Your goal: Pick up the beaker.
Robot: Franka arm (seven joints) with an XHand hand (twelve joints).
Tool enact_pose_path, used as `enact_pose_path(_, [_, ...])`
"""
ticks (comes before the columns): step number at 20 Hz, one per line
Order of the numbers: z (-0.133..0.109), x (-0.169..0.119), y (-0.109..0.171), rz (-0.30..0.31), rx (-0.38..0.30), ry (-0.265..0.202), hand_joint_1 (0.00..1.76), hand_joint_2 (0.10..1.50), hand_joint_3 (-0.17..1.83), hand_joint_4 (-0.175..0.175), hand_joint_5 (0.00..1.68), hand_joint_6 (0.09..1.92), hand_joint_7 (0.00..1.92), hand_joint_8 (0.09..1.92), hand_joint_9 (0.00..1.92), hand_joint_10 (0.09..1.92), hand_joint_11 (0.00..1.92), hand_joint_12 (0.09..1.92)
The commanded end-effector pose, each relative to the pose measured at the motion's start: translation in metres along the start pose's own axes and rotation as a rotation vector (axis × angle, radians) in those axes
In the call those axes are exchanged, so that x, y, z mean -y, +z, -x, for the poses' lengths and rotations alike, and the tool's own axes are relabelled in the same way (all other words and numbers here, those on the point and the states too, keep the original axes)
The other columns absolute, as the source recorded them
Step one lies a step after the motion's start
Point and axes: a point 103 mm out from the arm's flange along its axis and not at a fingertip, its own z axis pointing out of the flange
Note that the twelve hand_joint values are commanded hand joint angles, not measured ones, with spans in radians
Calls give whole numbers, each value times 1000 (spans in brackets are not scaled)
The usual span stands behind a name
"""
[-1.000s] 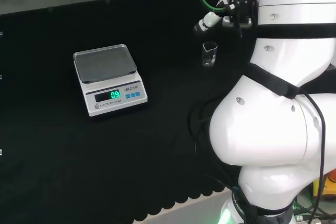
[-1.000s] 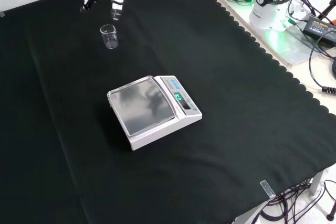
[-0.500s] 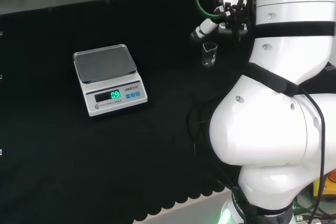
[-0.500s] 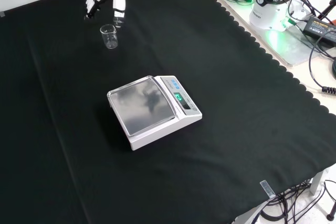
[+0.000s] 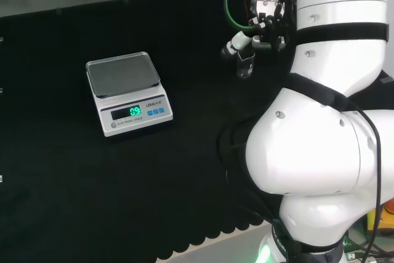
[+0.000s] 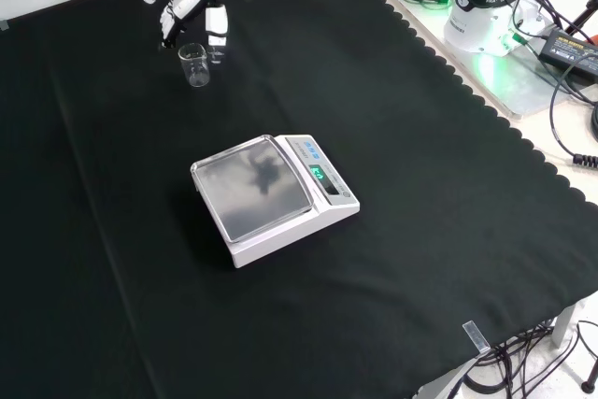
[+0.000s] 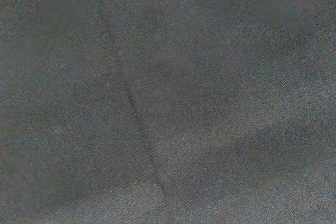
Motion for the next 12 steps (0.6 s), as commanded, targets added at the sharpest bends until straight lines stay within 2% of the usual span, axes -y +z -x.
enact_pose_path(1, [-5, -8, 9, -10, 10, 20, 430, 708, 62, -88, 268, 87, 121, 827, 0, 864, 69, 1560])
enact_pose_path(6, [-6, -9, 9, 30, 34, 47, 546, 744, 72, -97, 325, 87, 196, 845, 82, 950, 284, 1450])
enact_pose_path(9, [-7, -10, 10, 60, 43, 70, 638, 756, 85, -107, 459, 99, 359, 847, 366, 872, 542, 1308])
enact_pose_path(12, [-9, -10, 11, 77, 52, 82, 769, 762, 139, -113, 554, 296, 531, 825, 641, 704, 798, 1160])
